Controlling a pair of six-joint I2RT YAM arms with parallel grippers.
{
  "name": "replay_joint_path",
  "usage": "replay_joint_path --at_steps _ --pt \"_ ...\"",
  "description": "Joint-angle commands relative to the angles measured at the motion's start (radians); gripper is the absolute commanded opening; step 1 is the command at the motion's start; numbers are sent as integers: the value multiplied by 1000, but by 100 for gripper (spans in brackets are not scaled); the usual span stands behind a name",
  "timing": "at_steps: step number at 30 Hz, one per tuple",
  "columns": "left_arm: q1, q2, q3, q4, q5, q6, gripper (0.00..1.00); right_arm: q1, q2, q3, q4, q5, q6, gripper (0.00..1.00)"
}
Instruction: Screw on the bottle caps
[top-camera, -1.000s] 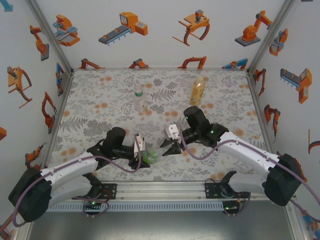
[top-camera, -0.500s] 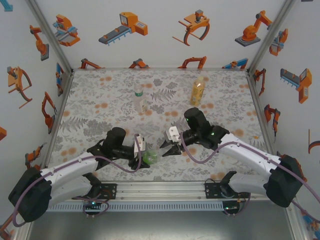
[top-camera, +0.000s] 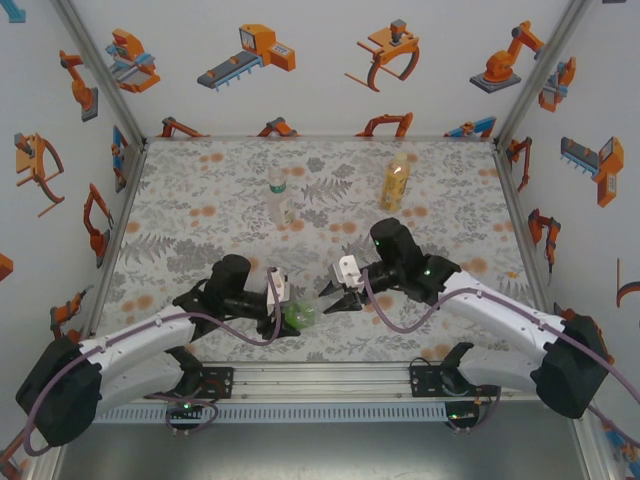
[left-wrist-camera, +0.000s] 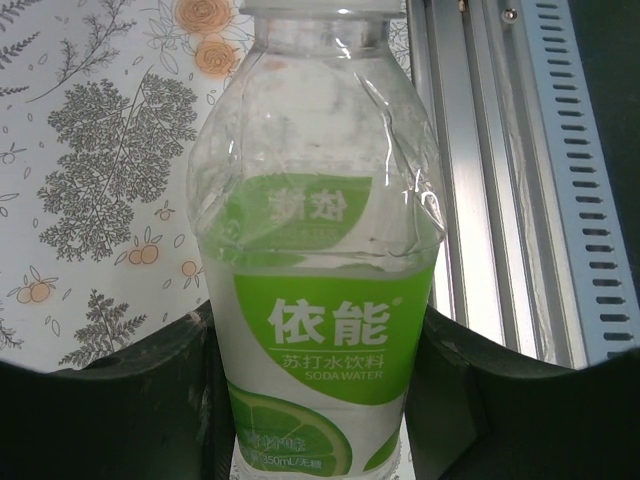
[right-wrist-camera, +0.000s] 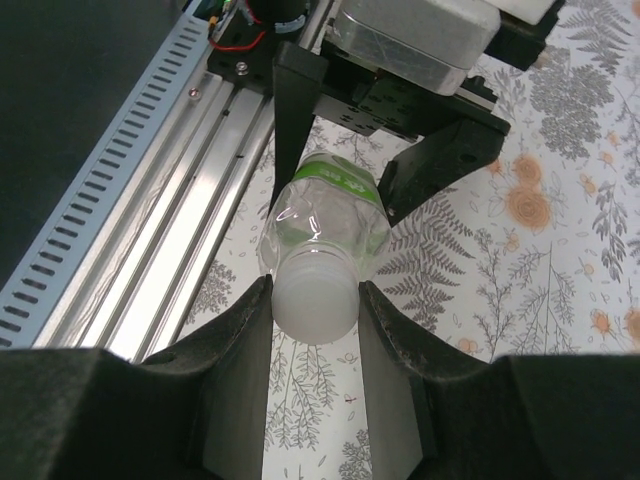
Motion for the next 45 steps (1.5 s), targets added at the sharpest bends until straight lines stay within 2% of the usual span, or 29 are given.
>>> replay_joint_path --at_steps 1,7,11,15,19,24,27,29,33,35,37,39,41,45 --pt "-4 -46 4 138 28 -13 0 20 -23 -57 77 35 95 0" --pt "-4 -43 7 133 23 -9 0 20 -6 -74 151 34 239 0" --pt "-3 -44 8 123 10 -5 0 20 26 -66 205 72 425 0" --pt "-4 -68 -1 120 -51 -4 0 29 36 -79 311 264 819 0" --pt "-4 -89 -16 129 -129 -8 0 70 40 -95 323 453 1161 0" --pt "-5 -93 -26 141 -240 -16 0 101 79 -45 188 643 1617 0" --pt "-4 -89 -31 151 -274 -20 0 103 112 -15 107 669 1805 0" --pt "-5 -83 -32 159 -286 -24 0 104 115 9 19 712 1867 0" --pt "-6 -67 -34 173 -288 -27 0 110 106 -13 74 744 1962 0" --pt "-5 -62 -29 169 -283 -27 0 113 112 -1 67 745 1960 0" --pt "-6 -63 -30 171 -270 -25 0 114 112 4 74 750 1940 4" --pt "-6 -66 -31 171 -253 -25 0 115 106 12 73 757 1891 13" --pt "-6 -66 -29 168 -236 -22 0 113 95 26 67 756 1807 25" --pt "-6 -68 -19 145 -189 -8 0 113 42 50 72 735 1525 51"
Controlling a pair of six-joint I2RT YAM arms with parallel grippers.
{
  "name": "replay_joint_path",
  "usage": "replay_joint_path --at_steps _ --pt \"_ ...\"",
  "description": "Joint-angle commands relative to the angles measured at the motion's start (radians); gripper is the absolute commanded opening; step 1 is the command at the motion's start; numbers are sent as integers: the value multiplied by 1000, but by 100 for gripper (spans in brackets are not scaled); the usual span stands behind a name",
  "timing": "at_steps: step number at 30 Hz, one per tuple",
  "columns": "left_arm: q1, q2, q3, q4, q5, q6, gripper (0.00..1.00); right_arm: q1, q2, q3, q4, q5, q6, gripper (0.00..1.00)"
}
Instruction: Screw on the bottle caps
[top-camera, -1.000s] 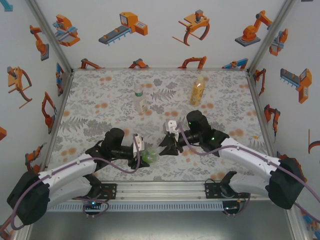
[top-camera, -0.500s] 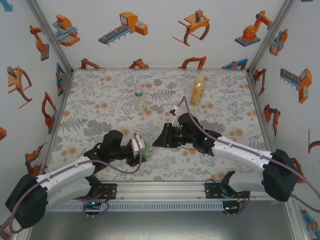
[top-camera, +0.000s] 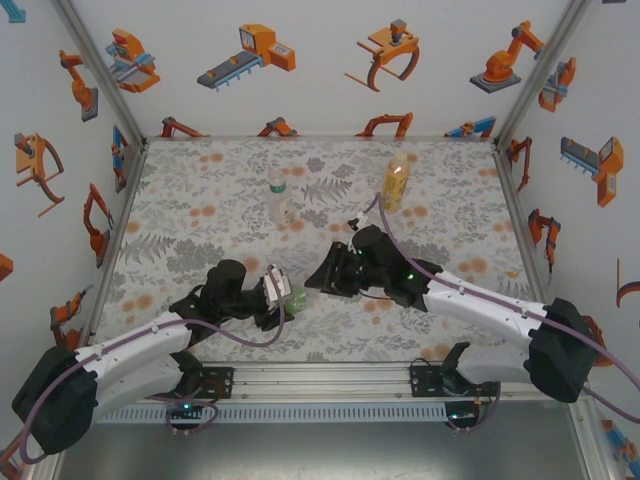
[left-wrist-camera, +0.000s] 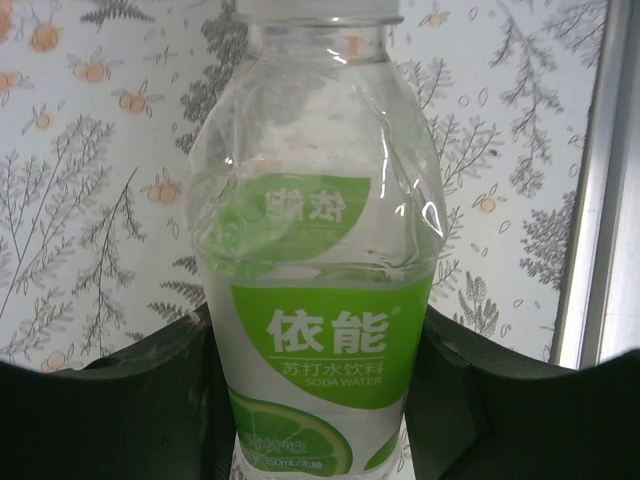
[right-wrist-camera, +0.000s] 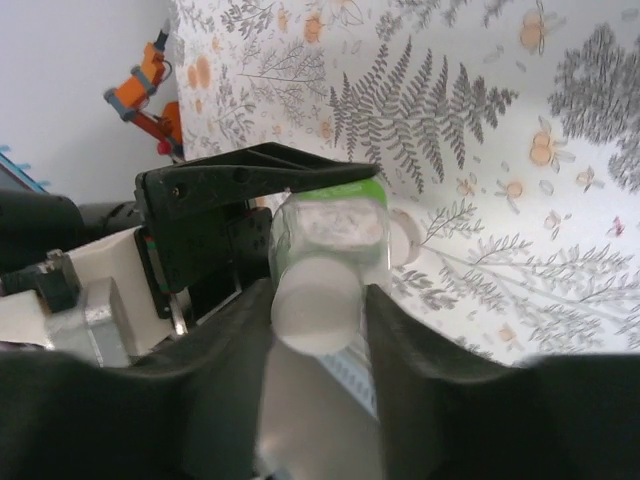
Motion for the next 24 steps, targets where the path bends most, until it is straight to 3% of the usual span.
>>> replay_joint_path --at_steps 1,4,8,16,20,24 --pt "-6 -15 36 79 107 17 0 10 -59 40 -11 -10 -264 55" --pt "-6 -12 42 69 134 22 0 5 -113 45 -16 -36 -474 64" --pt "-8 -2 54 47 174 36 0 2 -167 74 -85 -77 -804 65" --pt "-11 21 65 36 218 44 0 3 -202 141 -333 -375 -1578 64" --pt "-12 32 72 28 229 50 0 3 -142 199 -420 -437 -1788 63" --pt "-13 25 70 25 229 49 0 4 -86 246 -474 -487 -1872 57"
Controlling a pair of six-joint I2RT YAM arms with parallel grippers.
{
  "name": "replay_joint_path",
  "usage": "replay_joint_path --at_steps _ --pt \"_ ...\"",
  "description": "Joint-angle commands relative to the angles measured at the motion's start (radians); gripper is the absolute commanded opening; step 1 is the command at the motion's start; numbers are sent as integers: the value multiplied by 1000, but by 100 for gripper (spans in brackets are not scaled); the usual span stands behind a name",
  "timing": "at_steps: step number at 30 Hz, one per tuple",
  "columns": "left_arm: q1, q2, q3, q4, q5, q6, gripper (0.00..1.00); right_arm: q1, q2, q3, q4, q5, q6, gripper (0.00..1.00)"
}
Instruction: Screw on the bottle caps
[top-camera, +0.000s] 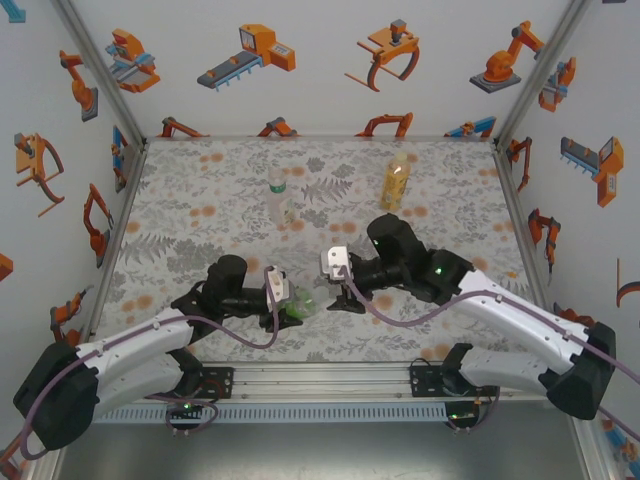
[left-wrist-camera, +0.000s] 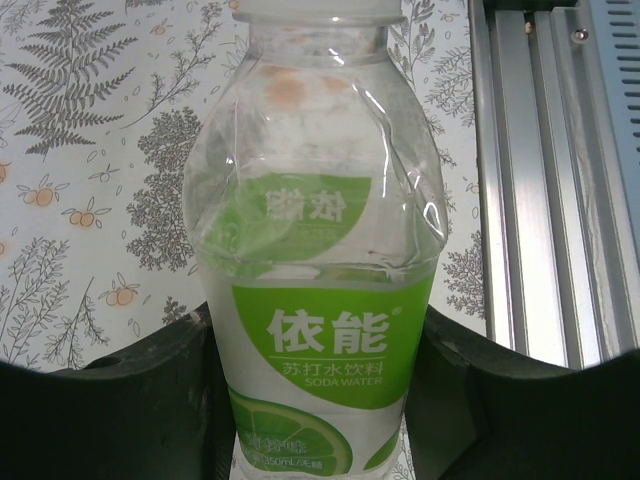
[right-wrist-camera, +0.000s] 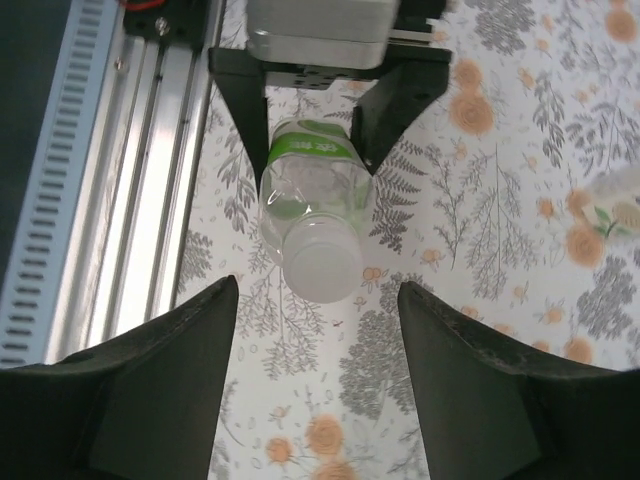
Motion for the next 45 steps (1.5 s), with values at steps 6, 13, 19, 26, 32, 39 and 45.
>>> replay_joint_path --at_steps 6,13,19,26,32,39,45 --pt "-9 -3 30 1 40 22 0 2 37 10 -5 -143 -188 50" --pt "-7 -3 32 1 41 23 0 4 43 -18 55 -134 -176 48" --pt "-8 -2 32 -3 38 22 0 4 54 -17 58 -131 -176 43" --pt "-8 -4 32 -4 37 23 0 4 70 -17 51 -125 -174 43" --pt "-7 -8 32 -4 36 25 0 5 71 -26 60 -125 -167 39" --pt "-8 -22 29 -9 30 24 0 5 56 -66 168 -108 42 8" --pt "-8 -40 22 -7 -13 21 0 5 43 -162 453 74 732 0"
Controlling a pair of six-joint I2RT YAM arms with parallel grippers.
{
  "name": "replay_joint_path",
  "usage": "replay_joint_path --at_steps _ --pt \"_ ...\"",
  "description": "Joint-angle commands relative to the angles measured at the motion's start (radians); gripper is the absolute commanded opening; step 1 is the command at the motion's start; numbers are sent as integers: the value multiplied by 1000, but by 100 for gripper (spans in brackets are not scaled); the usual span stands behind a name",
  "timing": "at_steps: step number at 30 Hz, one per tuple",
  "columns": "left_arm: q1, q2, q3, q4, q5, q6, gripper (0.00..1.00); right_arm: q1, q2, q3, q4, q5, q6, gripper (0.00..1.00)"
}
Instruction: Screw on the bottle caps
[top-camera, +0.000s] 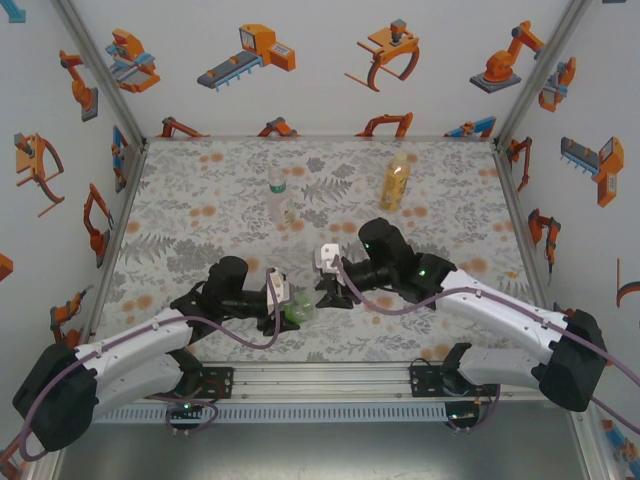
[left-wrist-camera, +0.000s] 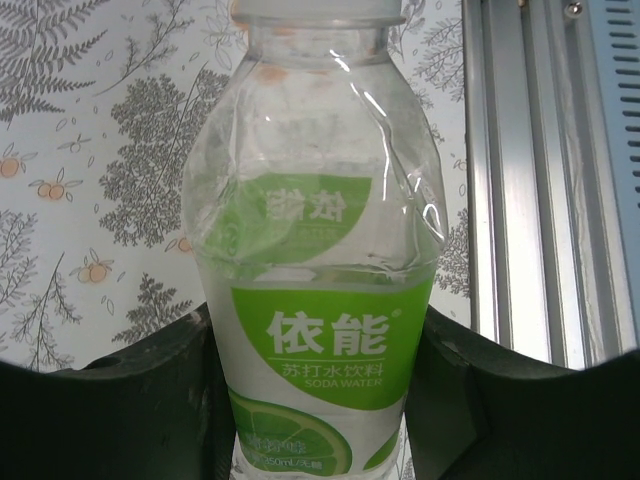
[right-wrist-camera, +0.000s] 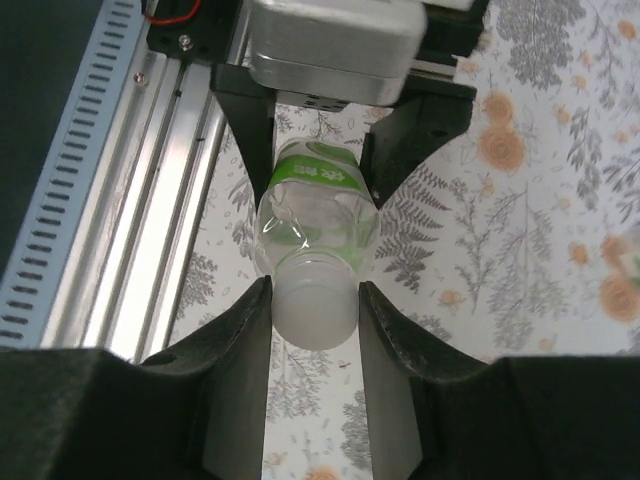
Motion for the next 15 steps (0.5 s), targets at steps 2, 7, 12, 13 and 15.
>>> replay_joint_path --at_steps 2,7,12,13,15 --pt "-6 -33 21 67 -30 11 0 6 -5 -46 198 201 652 0" --pt "-6 -51 8 85 -96 -2 0 6 39 -27 106 301 1200 0" --pt "-7 -58 5 89 -121 -9 0 8 107 -19 99 247 1551 0" --pt "-8 -57 5 90 -119 -9 0 8 113 -24 118 239 1574 0" --pt "-10 -59 5 92 -120 -12 0 8 116 -27 127 257 1594 0"
